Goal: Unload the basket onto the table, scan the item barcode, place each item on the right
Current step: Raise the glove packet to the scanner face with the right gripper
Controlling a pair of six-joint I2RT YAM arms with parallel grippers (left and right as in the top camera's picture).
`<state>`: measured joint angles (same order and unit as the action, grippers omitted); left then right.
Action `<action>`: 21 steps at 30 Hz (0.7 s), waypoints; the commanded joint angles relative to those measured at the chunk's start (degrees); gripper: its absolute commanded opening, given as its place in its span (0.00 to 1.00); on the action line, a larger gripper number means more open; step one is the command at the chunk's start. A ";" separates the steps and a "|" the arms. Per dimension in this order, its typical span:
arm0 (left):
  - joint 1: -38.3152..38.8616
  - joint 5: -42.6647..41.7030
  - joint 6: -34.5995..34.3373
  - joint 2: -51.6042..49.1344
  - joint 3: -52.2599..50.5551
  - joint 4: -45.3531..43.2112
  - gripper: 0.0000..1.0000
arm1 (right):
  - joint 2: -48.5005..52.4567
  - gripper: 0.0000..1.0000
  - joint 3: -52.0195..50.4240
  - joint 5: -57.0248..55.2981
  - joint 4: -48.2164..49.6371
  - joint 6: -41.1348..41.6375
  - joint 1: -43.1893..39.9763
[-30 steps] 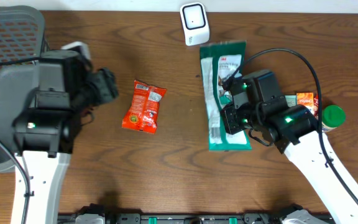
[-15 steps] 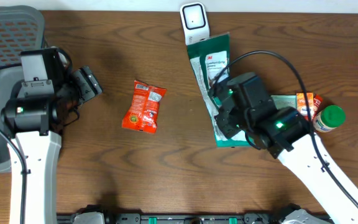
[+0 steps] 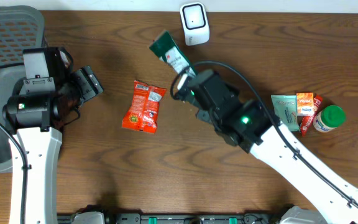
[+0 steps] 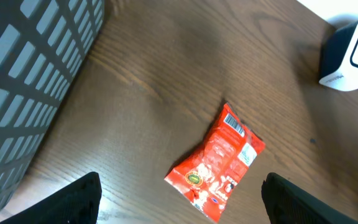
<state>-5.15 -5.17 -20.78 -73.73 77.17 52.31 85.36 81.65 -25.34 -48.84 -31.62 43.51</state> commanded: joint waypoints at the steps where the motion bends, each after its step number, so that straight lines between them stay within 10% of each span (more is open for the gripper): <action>1: -0.31 0.92 0.11 -0.11 0.31 0.13 0.83 | 3.89 0.01 10.58 -7.26 -2.67 -10.99 0.42; 21: -0.31 0.92 0.11 -0.11 0.31 0.11 0.83 | 36.57 0.01 21.00 -10.58 46.88 -57.83 -7.21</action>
<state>-5.17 -5.17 -20.78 -73.76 77.17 52.38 117.78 101.91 -37.78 -7.84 -81.58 38.37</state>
